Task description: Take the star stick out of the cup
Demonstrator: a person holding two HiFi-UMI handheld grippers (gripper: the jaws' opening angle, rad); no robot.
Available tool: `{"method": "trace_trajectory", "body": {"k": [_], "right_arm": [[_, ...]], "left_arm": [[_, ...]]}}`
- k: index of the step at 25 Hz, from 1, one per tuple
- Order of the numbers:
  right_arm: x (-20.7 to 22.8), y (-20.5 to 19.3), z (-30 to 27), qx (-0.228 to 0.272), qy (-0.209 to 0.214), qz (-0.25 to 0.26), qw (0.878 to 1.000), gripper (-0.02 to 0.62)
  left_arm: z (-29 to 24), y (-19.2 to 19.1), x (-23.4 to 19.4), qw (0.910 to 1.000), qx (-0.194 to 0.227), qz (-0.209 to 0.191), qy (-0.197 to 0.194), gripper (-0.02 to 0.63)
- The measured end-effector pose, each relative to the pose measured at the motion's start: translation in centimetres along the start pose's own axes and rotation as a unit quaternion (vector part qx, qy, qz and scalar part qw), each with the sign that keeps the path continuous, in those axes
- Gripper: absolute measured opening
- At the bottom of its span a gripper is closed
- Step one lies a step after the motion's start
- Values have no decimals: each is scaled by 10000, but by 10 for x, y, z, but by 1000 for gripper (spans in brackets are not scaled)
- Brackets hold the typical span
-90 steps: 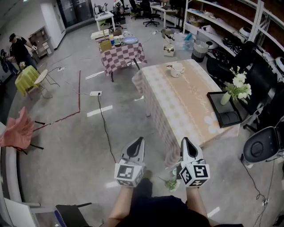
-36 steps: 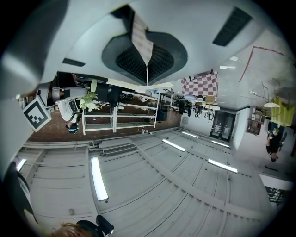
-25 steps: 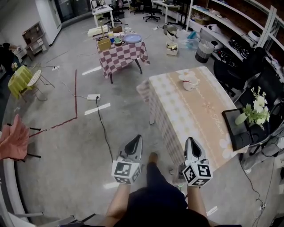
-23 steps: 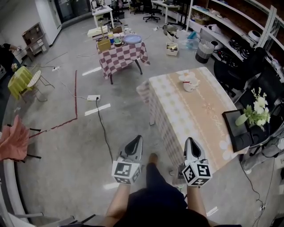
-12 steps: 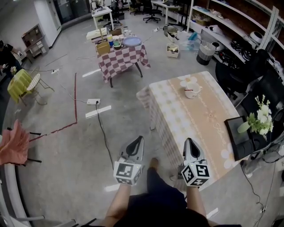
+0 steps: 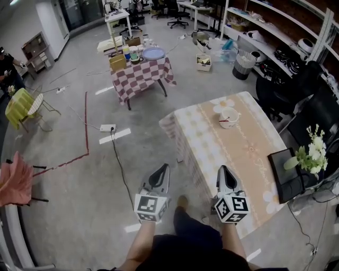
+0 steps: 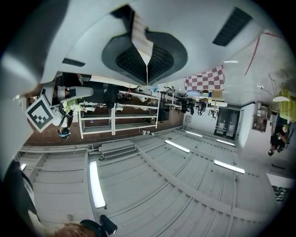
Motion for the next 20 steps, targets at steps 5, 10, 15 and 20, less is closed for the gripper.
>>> {"method": "trace_trajectory", "body": {"k": [5,10,15,20], "right_arm": [[1,9,-32,11,21,-59,10000,2],[7,11,-61,-14,-24,-125,9999,2],[16,12,-87,-37,-75,-246,9997,2],[26,13,-108,-63,-188,-259,9995,2]], "left_arm": [[-27,12,-17,10000,-29,-47,19,12],[-55,14,-30,10000,-66,-45,-55,12],[-82,14,-43,9998,-138,-33,-108,12],[-106,12,-53,9996,-212,8,-184,12]]}}
Point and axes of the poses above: the fingertips, and each gripper's own axes: z backward along the fingers, x to its right, y out of its top, the point moved 6 cm from there along z, backward along the fingers, and after that the axes turned 12 degrees about -y, right-handed, at the moved point
